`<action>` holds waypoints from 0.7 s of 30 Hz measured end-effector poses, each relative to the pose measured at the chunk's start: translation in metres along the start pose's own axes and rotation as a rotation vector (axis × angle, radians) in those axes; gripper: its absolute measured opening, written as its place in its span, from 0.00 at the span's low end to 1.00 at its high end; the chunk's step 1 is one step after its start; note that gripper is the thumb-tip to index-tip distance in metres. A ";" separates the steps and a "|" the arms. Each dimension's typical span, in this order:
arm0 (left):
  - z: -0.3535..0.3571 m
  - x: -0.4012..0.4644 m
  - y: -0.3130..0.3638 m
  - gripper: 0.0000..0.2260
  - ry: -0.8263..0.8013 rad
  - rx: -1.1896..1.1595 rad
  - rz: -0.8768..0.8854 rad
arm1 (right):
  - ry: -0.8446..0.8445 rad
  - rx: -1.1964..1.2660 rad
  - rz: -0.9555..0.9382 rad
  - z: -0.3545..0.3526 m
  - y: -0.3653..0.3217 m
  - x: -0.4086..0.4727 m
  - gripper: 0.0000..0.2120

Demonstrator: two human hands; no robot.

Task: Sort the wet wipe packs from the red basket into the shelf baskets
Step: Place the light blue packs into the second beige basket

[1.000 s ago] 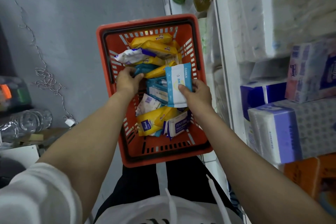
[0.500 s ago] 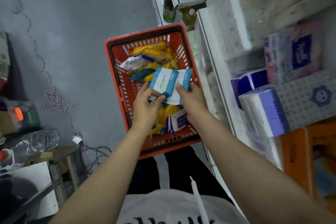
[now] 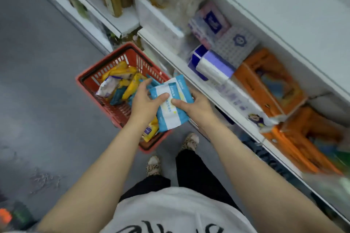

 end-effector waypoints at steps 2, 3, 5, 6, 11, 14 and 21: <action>0.023 -0.008 0.017 0.25 -0.061 0.076 0.038 | 0.139 0.065 -0.016 -0.021 0.006 -0.036 0.22; 0.036 -0.015 0.027 0.20 -0.079 0.088 0.057 | 0.198 0.102 -0.032 -0.033 0.009 -0.053 0.22; 0.064 -0.030 0.039 0.12 -0.121 0.053 0.066 | 0.291 0.162 -0.084 -0.059 0.010 -0.086 0.18; 0.080 -0.037 0.045 0.10 -0.151 0.033 0.070 | 0.337 0.178 -0.114 -0.072 0.010 -0.101 0.15; 0.163 -0.071 0.077 0.15 -0.360 -0.038 0.067 | 0.604 0.268 -0.307 -0.136 0.004 -0.183 0.14; 0.217 -0.101 0.102 0.18 -0.445 -0.032 0.109 | 0.758 0.276 -0.390 -0.179 0.008 -0.244 0.14; 0.368 -0.209 0.136 0.15 -0.665 -0.145 0.164 | 1.058 0.128 -0.533 -0.293 0.036 -0.416 0.15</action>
Point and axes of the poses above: each hand's wrist, its own x-axis towards the middle knuckle, its own z-axis out of the palm, y = z × x, the point moved 4 cm from there along x, towards the middle knuckle, and after that the axes turned 11 degrees about -y, right-handed, at the moved point
